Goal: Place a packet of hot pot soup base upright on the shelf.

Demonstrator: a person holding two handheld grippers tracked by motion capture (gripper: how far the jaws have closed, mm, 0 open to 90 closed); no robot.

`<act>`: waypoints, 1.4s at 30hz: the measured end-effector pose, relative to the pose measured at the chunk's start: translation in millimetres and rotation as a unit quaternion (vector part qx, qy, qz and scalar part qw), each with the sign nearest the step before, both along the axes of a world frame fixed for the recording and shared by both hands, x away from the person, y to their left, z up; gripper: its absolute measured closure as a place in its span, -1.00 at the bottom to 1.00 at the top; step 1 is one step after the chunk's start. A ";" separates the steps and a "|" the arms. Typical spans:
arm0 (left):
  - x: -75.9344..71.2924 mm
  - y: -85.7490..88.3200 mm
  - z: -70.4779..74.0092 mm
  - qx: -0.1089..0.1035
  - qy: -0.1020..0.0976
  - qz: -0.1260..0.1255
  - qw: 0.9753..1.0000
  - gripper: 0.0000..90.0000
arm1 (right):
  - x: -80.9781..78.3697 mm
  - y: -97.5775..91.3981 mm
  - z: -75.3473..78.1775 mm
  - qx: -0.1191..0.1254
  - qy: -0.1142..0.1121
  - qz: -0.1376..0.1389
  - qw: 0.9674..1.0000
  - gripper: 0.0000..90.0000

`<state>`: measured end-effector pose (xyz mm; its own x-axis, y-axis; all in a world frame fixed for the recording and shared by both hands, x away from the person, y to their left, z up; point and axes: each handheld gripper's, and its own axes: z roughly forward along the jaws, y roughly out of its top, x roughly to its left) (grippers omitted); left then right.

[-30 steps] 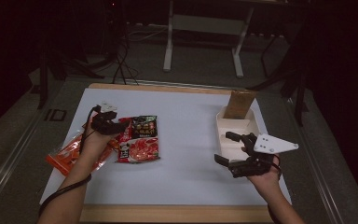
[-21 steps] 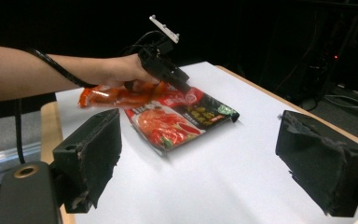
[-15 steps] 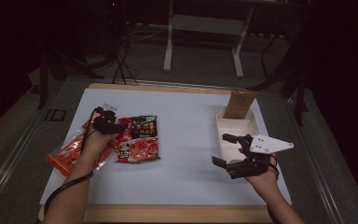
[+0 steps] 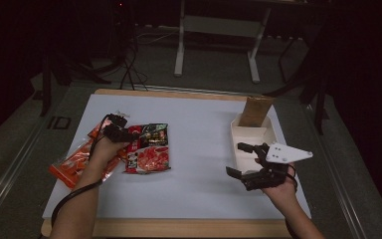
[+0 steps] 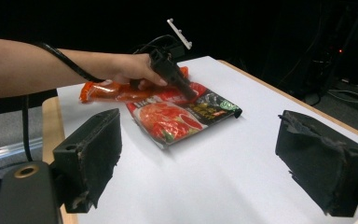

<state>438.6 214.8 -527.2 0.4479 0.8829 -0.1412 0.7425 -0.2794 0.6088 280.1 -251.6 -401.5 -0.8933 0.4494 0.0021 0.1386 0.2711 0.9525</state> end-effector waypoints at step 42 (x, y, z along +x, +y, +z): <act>-43.5 -41.7 48.2 0.021 -0.136 0.047 0.989 0.99 | 6.5 -8.8 5.4 0.016 -0.010 -0.029 0.999 -0.70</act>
<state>395.1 173.1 -479.0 0.3792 0.9253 0.0117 0.5767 -0.2462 0.7790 286.6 -260.4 -396.1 -0.8662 0.4997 0.0002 0.1345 0.2329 0.9632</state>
